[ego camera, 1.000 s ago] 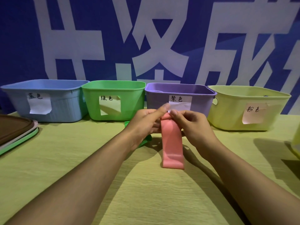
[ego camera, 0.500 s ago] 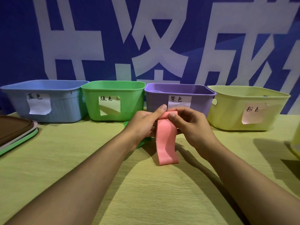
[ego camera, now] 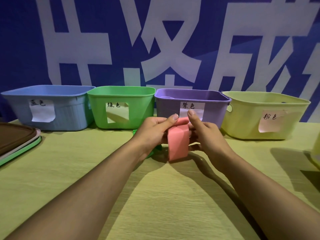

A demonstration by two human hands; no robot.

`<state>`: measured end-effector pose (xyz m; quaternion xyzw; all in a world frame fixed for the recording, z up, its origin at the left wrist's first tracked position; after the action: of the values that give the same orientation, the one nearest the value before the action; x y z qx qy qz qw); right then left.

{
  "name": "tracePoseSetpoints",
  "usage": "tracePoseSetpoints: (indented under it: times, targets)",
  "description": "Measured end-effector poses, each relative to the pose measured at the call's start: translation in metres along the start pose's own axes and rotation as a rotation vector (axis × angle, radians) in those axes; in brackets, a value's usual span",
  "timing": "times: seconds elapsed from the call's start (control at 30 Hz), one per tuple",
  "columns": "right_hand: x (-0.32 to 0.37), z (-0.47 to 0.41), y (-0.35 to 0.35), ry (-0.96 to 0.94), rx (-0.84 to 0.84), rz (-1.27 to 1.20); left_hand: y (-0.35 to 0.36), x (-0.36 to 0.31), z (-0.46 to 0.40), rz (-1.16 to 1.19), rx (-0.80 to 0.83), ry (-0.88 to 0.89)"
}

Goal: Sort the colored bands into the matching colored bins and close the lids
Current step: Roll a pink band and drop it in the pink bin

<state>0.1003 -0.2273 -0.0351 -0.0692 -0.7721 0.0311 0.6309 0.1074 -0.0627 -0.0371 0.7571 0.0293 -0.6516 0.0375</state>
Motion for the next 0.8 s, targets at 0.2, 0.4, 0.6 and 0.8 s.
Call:
tracePoseSetpoints:
  times: [0.2,0.4,0.6,0.8]
  targets:
    - [-0.0004,-0.0019,-0.0008,0.044,-0.074,0.055,0.0013,-0.0005,0.0003,0.006,0.014,0.039]
    - [-0.0015,-0.0021,-0.0013,0.014,-0.071,0.051,0.0009,-0.0018,0.0018,-0.014,0.012,0.076]
    - [-0.0007,-0.0027,-0.0011,-0.005,-0.097,0.055,0.0009,-0.0045,0.0040,0.000,0.021,0.068]
    - [0.0003,-0.0025,-0.0025,-0.030,-0.120,0.059,0.0022,-0.0062,0.0054,0.023,0.057,0.068]
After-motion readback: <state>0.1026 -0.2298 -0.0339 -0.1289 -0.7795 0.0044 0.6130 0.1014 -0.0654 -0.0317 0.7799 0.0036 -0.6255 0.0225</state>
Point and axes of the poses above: each hand's wrist, its own z-axis away from the middle knuckle, its own y-axis out of the palm, x = y × z, the point moved 3 cm from there along -z, towards the middle knuckle, and after that the axes turned 9 degrees about -x, right-handed, at the moved point
